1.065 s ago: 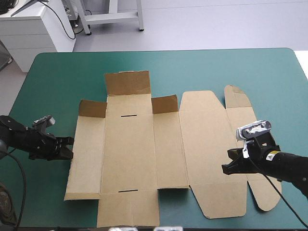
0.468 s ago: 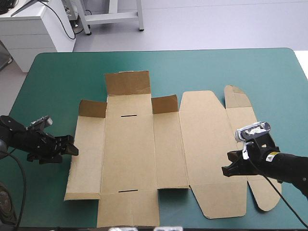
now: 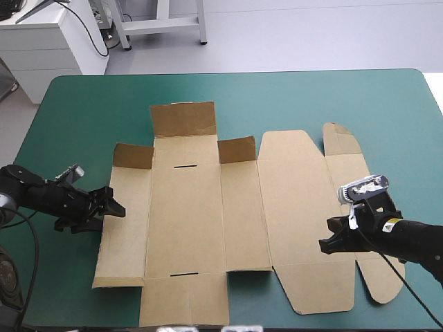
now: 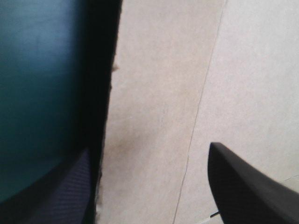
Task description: Fold the box
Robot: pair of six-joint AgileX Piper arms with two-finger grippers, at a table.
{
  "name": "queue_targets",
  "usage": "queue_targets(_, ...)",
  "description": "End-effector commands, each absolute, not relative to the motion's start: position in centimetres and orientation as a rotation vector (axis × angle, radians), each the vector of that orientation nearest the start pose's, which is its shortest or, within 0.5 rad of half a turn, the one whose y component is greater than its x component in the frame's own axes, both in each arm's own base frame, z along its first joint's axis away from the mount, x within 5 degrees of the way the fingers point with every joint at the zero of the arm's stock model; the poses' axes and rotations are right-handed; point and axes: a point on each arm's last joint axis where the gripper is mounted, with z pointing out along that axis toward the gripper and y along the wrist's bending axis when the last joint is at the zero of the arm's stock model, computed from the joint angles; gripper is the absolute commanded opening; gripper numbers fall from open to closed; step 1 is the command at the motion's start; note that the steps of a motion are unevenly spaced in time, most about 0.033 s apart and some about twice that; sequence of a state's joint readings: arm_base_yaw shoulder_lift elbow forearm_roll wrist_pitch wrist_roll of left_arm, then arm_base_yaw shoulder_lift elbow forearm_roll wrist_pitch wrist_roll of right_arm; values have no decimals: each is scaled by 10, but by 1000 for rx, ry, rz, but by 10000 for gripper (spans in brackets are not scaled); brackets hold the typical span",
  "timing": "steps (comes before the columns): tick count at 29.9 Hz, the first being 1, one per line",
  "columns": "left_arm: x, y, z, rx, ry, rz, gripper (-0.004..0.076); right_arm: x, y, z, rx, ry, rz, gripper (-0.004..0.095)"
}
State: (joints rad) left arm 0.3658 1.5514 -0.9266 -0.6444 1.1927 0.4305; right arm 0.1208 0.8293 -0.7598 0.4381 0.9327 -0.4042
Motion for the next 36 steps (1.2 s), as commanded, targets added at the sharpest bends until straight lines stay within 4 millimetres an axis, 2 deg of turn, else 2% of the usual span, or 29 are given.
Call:
queue_targets(1, 257, 27, 236, -255, 2894, -980, 501, 140, 47, 330, -425, 2300, 417, -21)
queue_targets(9, 257, -3, 241, -133, 2904, -1106, 495, 141, 47, 331, -414, 2295, 417, -21)
queue_targets(14, 258, -7, 243, -143, 2880, -1144, 474, 141, 47, 331, -414, 2295, 417, -21)
queue_targets(17, 258, -7, 243, -179, 2887, -1151, 327, 141, 47, 331, -414, 2295, 417, -21)
queue_targets(20, 257, -7, 245, -255, 2891, -1158, 52, 141, 47, 330, -414, 2299, 419, -21)
queue_targets(21, 257, -8, 247, -256, 2881, -1164, -4, 140, 47, 330, -415, 2301, 420, -21)
queue_targets(26, 254, -14, 248, -263, 2857, -1215, -8, 140, 47, 330, -413, 2305, 425, -21)
queue_targets(31, 254, -13, 253, -162, 2875, -1132, -8, 140, 48, 330, -412, 2305, 428, -21)
queue_targets(34, 260, -15, 265, 1, 2920, -949, -8, 140, 48, 330, -412, 2305, 428, -21)
queue_targets(36, 266, -17, 276, 120, 2950, -766, -8, 140, 48, 330, -412, 2305, 428, -21)
